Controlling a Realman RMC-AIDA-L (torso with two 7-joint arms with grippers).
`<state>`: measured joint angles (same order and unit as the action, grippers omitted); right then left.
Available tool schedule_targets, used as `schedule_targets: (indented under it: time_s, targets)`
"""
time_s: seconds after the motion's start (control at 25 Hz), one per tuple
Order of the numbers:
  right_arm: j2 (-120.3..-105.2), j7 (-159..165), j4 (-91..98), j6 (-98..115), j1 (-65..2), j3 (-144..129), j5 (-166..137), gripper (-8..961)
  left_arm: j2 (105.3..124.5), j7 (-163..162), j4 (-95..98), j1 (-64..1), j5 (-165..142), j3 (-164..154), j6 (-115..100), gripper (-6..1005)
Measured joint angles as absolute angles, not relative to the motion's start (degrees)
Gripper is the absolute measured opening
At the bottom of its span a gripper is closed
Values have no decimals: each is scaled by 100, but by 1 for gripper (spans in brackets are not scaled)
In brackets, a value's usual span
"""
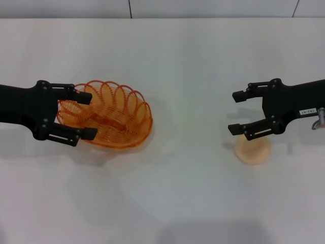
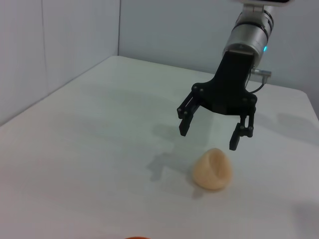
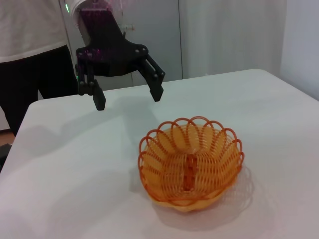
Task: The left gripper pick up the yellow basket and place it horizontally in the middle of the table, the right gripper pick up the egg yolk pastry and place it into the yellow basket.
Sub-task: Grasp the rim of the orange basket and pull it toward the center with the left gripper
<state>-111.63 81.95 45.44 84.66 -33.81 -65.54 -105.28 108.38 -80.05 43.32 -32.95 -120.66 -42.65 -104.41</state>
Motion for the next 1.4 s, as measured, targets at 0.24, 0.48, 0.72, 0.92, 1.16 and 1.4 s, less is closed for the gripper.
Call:
schedule_targets:
  time_s: [0.24,0.48,0.72,0.92,1.16,1.4]
  targets:
    - [-11163,8168,4542,8453,-3377,-6549,-10533,841,10849,-8049,4332,-3295,-12068,-4260,-10423,878]
    - [-11170,8138,4542,8453,-3375,-6548,-10538,842,10849,-8051,4333,-3295,-12068,-4279,-10372,870]
    - [-11171,8138,4542,8424,-3375,-6548,-10539,841,10855,-8059,4333,-3302,-12068,-4289,-10357,863]
    - [-11186,8138,4560,8381,-3372,-6547,-10539,841,10856,-8247,4347,-3317,-12054,-4287,-10352,856]
    - [-11196,8164,4597,8375,-3367,-6547,-10539,841,11015,-9578,4818,-3377,-12211,-4323,-10164,848]
    - [-11188,8121,4641,8322,-3288,-6547,-10538,842,11138,-11239,5489,-3439,-12412,-4368,-10346,840]
